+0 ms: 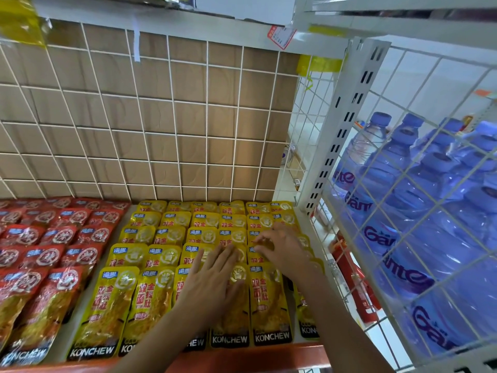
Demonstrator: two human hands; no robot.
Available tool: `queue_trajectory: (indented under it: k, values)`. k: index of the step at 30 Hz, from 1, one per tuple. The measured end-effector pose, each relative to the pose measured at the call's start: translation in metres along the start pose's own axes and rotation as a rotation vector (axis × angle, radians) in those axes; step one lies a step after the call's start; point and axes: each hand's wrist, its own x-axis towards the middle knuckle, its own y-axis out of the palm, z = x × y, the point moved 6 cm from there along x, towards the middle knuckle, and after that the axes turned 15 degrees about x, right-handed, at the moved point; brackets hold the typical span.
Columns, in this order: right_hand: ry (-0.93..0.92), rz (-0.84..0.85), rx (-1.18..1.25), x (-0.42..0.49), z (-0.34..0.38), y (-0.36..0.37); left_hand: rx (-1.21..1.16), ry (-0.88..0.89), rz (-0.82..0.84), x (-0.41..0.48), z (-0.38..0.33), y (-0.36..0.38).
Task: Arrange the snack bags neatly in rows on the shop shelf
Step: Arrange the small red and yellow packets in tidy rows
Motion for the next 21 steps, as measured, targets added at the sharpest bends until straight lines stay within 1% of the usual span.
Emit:
queue_trajectory:
  k: [5,8,12,17,21]
  values:
    - [0.019,-0.024,0.066,0.008,-0.003,0.005,-0.003,-0.002,-0.004,0.000,-0.001,0.000]
    - [0.020,-0.028,0.063,0.008,-0.005,0.004,-0.001,-0.002,-0.005,-0.001,0.000,-0.001]
    - [-0.081,-0.068,0.020,0.010,0.005,0.001,-0.012,-0.027,-0.023,-0.004,0.005,-0.003]
    - [-0.140,0.061,0.009,0.013,0.020,0.018,-0.012,-0.046,0.004,-0.010,0.011,-0.001]
    - [-0.145,0.067,0.007,0.017,0.018,0.025,-0.045,-0.061,0.014,-0.014,0.012,-0.001]
